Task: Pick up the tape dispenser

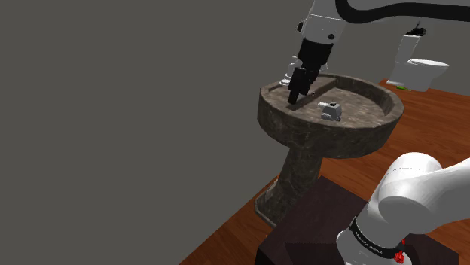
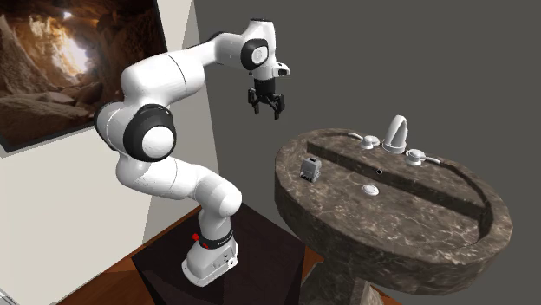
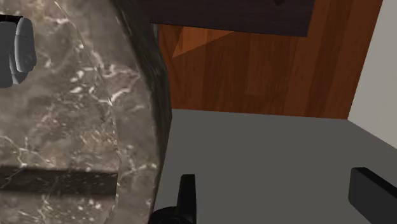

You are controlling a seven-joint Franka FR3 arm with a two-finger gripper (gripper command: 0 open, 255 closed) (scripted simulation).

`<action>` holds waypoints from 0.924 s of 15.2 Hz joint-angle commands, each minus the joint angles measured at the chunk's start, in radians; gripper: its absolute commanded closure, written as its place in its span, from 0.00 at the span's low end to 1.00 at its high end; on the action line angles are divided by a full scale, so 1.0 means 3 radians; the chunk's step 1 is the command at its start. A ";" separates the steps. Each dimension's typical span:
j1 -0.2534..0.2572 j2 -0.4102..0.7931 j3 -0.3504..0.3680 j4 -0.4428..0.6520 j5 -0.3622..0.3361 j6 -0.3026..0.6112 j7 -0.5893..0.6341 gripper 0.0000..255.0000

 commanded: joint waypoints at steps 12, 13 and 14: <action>-0.0258 0.0154 -0.0752 -0.0151 -0.0525 -0.0027 -0.0864 0.00; -0.0281 0.0190 -0.0820 -0.0145 -0.0575 -0.0022 -0.0943 0.00; -0.0305 0.0230 -0.0888 -0.0136 -0.0624 -0.0015 -0.1021 0.00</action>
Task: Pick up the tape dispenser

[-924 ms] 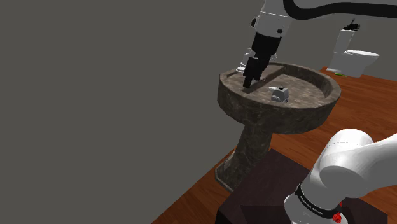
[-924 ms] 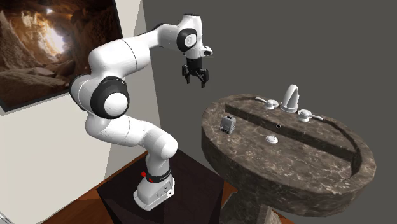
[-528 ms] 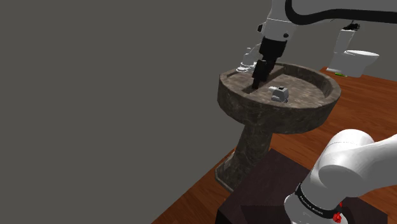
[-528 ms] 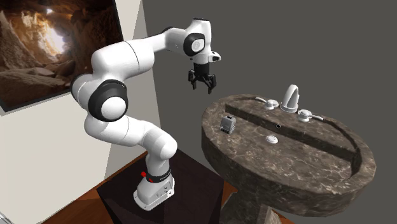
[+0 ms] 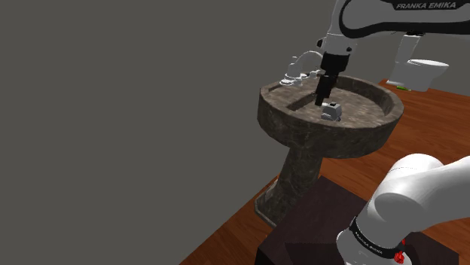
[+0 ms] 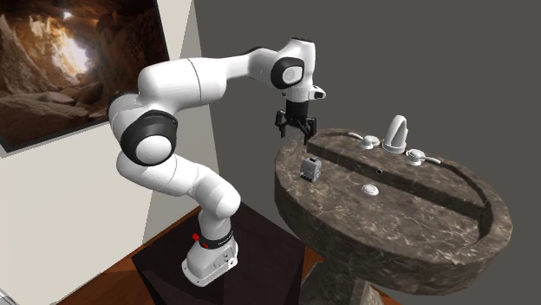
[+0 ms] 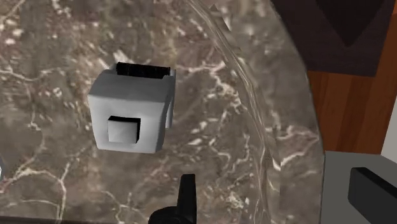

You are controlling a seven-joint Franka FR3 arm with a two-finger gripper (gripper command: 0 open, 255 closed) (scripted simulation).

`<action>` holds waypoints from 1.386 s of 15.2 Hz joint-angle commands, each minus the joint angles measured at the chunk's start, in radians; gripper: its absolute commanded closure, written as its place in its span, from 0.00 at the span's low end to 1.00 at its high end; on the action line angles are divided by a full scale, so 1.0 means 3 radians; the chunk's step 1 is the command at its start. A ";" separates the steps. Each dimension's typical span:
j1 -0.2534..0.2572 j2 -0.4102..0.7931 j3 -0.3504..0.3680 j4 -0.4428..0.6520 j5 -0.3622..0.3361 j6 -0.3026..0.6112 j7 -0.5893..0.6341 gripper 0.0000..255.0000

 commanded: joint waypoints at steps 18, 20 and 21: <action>-0.0166 0.0403 -0.0548 -0.0176 -0.0378 0.0423 -0.0560 1.00; -0.0165 0.0401 -0.0546 -0.0178 -0.0378 0.0422 -0.0557 1.00; -0.0165 0.0401 -0.0546 -0.0181 -0.0378 0.0425 -0.0556 1.00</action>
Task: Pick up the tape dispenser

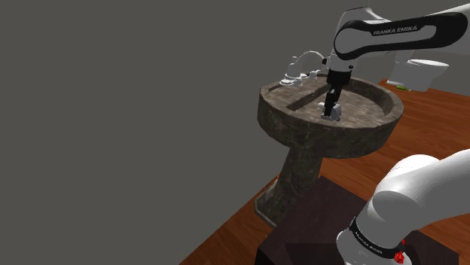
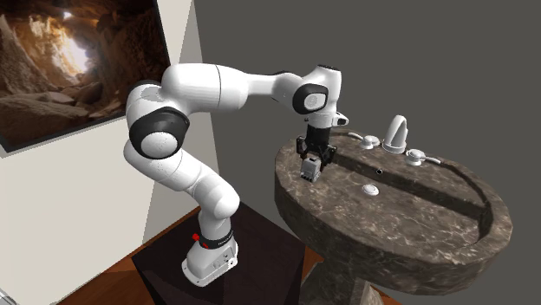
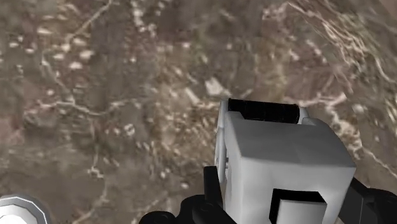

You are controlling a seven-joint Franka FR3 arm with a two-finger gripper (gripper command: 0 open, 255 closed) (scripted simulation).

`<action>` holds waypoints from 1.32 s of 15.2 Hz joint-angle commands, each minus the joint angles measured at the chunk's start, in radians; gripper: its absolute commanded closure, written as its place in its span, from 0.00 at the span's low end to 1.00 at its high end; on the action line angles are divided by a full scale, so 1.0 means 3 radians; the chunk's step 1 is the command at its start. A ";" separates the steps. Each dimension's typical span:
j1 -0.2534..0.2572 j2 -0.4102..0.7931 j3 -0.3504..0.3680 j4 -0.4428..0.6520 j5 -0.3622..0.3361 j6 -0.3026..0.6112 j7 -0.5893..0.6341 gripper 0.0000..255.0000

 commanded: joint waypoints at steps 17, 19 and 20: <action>0.0028 0.0034 0.0070 0.0544 0.0064 -0.0526 -0.0042 1.00; 0.0033 0.0050 0.0080 0.0645 0.0075 -0.0611 -0.0049 1.00; 0.0036 0.0058 0.0085 0.0696 0.0080 -0.0654 -0.0052 1.00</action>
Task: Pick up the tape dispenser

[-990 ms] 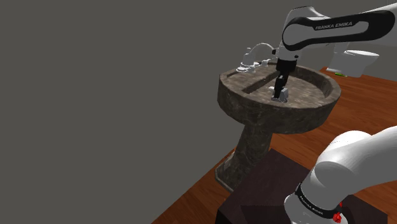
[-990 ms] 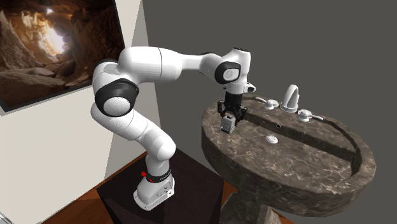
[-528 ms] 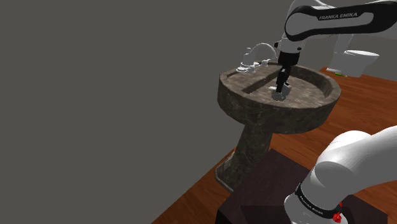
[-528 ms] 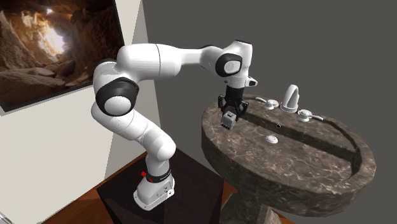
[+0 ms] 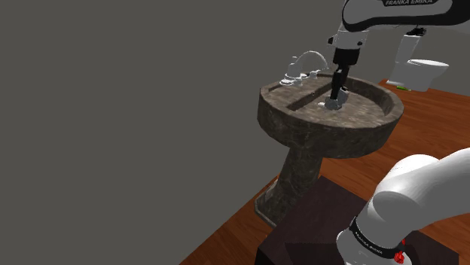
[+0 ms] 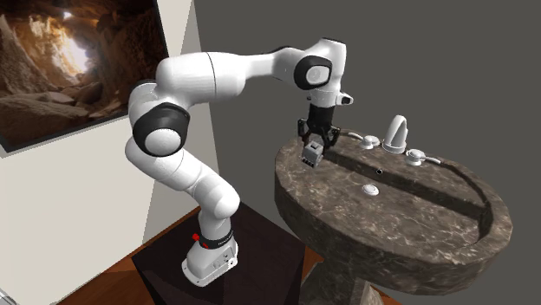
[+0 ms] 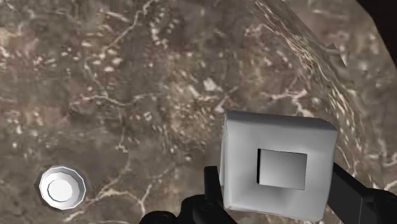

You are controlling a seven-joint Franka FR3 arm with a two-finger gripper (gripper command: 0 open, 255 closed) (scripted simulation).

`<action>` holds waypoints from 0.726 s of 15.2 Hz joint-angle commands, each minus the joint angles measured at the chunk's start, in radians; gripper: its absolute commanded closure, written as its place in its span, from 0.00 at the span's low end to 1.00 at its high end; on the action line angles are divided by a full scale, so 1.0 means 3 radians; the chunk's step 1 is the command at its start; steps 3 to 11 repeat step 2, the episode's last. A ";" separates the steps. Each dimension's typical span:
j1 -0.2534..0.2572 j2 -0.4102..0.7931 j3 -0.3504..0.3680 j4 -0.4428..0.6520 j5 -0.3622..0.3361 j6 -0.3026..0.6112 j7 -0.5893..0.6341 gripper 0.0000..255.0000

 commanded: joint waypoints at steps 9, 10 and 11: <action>0.0003 0.0004 0.0009 0.0058 0.0006 -0.0055 -0.0002 1.00; 0.0003 0.0004 0.0009 0.0058 0.0006 -0.0055 -0.0002 1.00; 0.0003 0.0004 0.0009 0.0058 0.0006 -0.0055 -0.0002 1.00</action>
